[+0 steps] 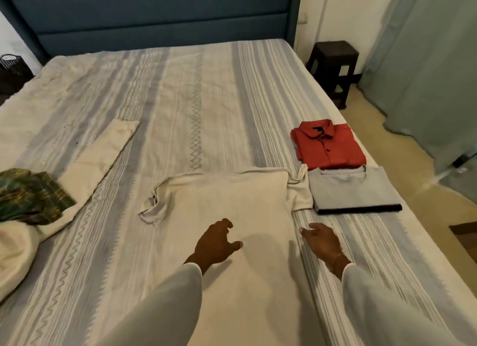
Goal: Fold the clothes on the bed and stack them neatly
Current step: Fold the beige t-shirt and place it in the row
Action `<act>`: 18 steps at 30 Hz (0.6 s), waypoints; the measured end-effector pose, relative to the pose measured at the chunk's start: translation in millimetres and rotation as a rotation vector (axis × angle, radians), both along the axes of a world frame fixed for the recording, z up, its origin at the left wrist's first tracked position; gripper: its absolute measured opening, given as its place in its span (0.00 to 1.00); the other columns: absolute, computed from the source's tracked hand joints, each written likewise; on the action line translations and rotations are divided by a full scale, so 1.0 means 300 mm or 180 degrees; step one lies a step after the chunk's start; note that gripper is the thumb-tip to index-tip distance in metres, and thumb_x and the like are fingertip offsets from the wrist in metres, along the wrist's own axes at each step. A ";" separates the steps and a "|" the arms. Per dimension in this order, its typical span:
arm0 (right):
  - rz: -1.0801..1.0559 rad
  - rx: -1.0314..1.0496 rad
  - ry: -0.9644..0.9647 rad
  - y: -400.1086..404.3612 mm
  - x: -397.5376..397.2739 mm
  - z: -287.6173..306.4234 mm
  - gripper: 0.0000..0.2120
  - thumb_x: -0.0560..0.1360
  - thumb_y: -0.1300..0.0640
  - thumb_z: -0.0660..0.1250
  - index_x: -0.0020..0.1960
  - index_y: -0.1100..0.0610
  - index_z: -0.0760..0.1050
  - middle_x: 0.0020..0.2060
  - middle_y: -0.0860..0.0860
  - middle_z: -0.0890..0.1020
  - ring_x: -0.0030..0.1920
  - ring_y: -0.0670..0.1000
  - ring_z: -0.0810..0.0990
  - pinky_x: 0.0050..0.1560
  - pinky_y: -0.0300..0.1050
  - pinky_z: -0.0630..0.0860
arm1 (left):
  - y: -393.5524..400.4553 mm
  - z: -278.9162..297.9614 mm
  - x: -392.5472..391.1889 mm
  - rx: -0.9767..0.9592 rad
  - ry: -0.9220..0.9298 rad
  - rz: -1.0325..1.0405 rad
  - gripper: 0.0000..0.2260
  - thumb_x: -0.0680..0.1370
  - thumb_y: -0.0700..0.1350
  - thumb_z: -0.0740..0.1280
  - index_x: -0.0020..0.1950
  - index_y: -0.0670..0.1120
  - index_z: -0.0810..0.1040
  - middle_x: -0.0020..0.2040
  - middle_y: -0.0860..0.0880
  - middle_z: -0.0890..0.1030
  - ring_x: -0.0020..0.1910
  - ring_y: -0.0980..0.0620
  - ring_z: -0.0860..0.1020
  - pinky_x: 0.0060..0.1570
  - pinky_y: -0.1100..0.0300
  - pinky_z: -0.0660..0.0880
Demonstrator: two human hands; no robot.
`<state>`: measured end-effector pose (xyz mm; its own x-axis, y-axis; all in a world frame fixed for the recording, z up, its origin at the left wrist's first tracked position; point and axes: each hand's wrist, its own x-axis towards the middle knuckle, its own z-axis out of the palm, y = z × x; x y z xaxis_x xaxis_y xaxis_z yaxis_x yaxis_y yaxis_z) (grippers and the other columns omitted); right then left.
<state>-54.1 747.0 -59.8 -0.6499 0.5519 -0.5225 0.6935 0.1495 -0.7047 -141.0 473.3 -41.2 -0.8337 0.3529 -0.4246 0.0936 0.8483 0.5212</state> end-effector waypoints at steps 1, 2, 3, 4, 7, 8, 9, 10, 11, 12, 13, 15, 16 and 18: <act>-0.0130 -0.0197 0.0063 0.022 -0.056 -0.047 0.31 0.69 0.39 0.72 0.63 0.59 0.77 0.55 0.56 0.84 0.57 0.59 0.82 0.63 0.56 0.78 | 0.040 -0.009 -0.030 0.0030 0.0078 -0.0054 0.26 0.77 0.56 0.71 0.71 0.48 0.69 0.66 0.49 0.75 0.65 0.49 0.74 0.61 0.57 0.70; -0.0243 -0.0415 0.0111 0.044 -0.115 -0.098 0.31 0.67 0.39 0.71 0.62 0.59 0.78 0.54 0.58 0.84 0.55 0.60 0.83 0.61 0.58 0.79 | 0.085 -0.026 -0.064 0.0044 0.0143 -0.0113 0.25 0.79 0.56 0.70 0.72 0.48 0.68 0.68 0.49 0.74 0.67 0.49 0.72 0.63 0.56 0.70; -0.0327 -0.0596 0.0111 0.095 -0.190 -0.185 0.28 0.67 0.39 0.70 0.57 0.59 0.79 0.53 0.60 0.84 0.51 0.61 0.83 0.58 0.59 0.80 | 0.150 -0.062 -0.113 0.0048 0.0186 -0.0153 0.25 0.80 0.55 0.68 0.74 0.48 0.67 0.70 0.49 0.73 0.69 0.49 0.71 0.65 0.56 0.69; -0.0486 -0.0737 0.0211 0.112 -0.241 -0.245 0.25 0.65 0.38 0.71 0.50 0.59 0.80 0.49 0.62 0.84 0.46 0.60 0.83 0.54 0.60 0.81 | 0.193 -0.081 -0.141 0.0063 0.0228 -0.0197 0.25 0.81 0.54 0.66 0.75 0.48 0.66 0.72 0.49 0.71 0.70 0.49 0.69 0.67 0.55 0.68; -0.1192 -0.1180 0.0502 0.141 -0.373 -0.357 0.27 0.56 0.37 0.74 0.43 0.58 0.81 0.46 0.60 0.86 0.43 0.59 0.83 0.53 0.59 0.82 | 0.345 -0.145 -0.236 0.0173 0.0407 -0.0375 0.23 0.84 0.50 0.62 0.78 0.45 0.64 0.76 0.47 0.67 0.75 0.48 0.65 0.72 0.58 0.62; -0.1478 -0.1283 0.0644 0.139 -0.412 -0.363 0.28 0.59 0.39 0.76 0.49 0.59 0.82 0.50 0.58 0.86 0.47 0.58 0.84 0.56 0.59 0.82 | 0.398 -0.170 -0.267 0.0214 0.0508 -0.0463 0.23 0.84 0.48 0.61 0.78 0.43 0.63 0.77 0.46 0.66 0.76 0.48 0.63 0.73 0.59 0.59; -0.1682 -0.1370 0.0684 0.121 -0.433 -0.320 0.28 0.62 0.42 0.77 0.54 0.60 0.81 0.53 0.55 0.85 0.50 0.57 0.83 0.59 0.59 0.81 | 0.440 -0.185 -0.292 0.0206 0.0622 -0.0580 0.22 0.85 0.46 0.59 0.78 0.42 0.63 0.78 0.44 0.64 0.78 0.47 0.61 0.74 0.59 0.56; -0.1815 -0.1457 0.0700 0.104 -0.453 -0.260 0.26 0.66 0.44 0.77 0.56 0.60 0.80 0.55 0.52 0.84 0.53 0.57 0.82 0.61 0.58 0.80 | 0.492 -0.213 -0.324 0.0172 0.0728 -0.0716 0.22 0.85 0.44 0.58 0.79 0.41 0.62 0.79 0.43 0.62 0.79 0.47 0.59 0.76 0.58 0.54; -0.1886 -0.1528 0.0716 0.090 -0.468 -0.222 0.20 0.70 0.45 0.77 0.52 0.58 0.79 0.54 0.50 0.82 0.54 0.58 0.81 0.62 0.56 0.79 | 0.531 -0.233 -0.356 0.0096 0.0839 -0.0855 0.22 0.85 0.43 0.56 0.79 0.40 0.61 0.80 0.42 0.60 0.80 0.46 0.56 0.77 0.57 0.52; -0.1939 -0.1604 0.0776 0.081 -0.483 -0.200 0.15 0.72 0.45 0.77 0.47 0.56 0.78 0.51 0.50 0.81 0.53 0.57 0.80 0.61 0.55 0.78 | 0.564 -0.248 -0.388 0.0009 0.0908 -0.0965 0.22 0.86 0.42 0.55 0.80 0.41 0.59 0.81 0.42 0.57 0.81 0.46 0.53 0.78 0.55 0.51; -0.1970 -0.1643 0.0817 0.090 -0.499 -0.190 0.13 0.73 0.46 0.76 0.44 0.54 0.77 0.48 0.50 0.81 0.51 0.56 0.80 0.59 0.52 0.78 | 0.607 -0.270 -0.426 -0.0066 0.0926 -0.1032 0.22 0.85 0.42 0.54 0.80 0.42 0.58 0.82 0.43 0.56 0.81 0.45 0.52 0.78 0.53 0.50; -0.2026 -0.1763 0.1015 0.099 -0.529 -0.172 0.10 0.73 0.51 0.77 0.49 0.54 0.79 0.47 0.49 0.82 0.47 0.53 0.82 0.51 0.48 0.80 | 0.666 -0.295 -0.488 -0.0304 0.0972 -0.1040 0.22 0.86 0.45 0.54 0.81 0.44 0.58 0.82 0.45 0.55 0.81 0.44 0.51 0.78 0.47 0.51; -0.2079 -0.1861 0.1182 0.106 -0.542 -0.165 0.12 0.73 0.54 0.76 0.54 0.54 0.80 0.49 0.50 0.83 0.47 0.51 0.83 0.47 0.46 0.81 | 0.685 -0.298 -0.510 -0.0471 0.0985 -0.0988 0.22 0.86 0.47 0.53 0.81 0.46 0.58 0.82 0.46 0.55 0.81 0.43 0.51 0.77 0.42 0.53; -0.2131 -0.2070 0.1435 0.128 -0.573 -0.157 0.17 0.73 0.60 0.76 0.61 0.56 0.80 0.53 0.53 0.85 0.49 0.54 0.85 0.48 0.52 0.84 | 0.714 -0.315 -0.541 -0.0747 0.0982 -0.0901 0.23 0.85 0.54 0.53 0.80 0.51 0.59 0.82 0.49 0.56 0.80 0.41 0.52 0.73 0.32 0.55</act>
<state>-225.9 785.3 -106.8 -0.5231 0.5706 -0.6331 0.1461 -0.6717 -0.7262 -303.3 687.5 -135.7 -0.8183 0.5084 -0.2679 0.4581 0.8586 0.2301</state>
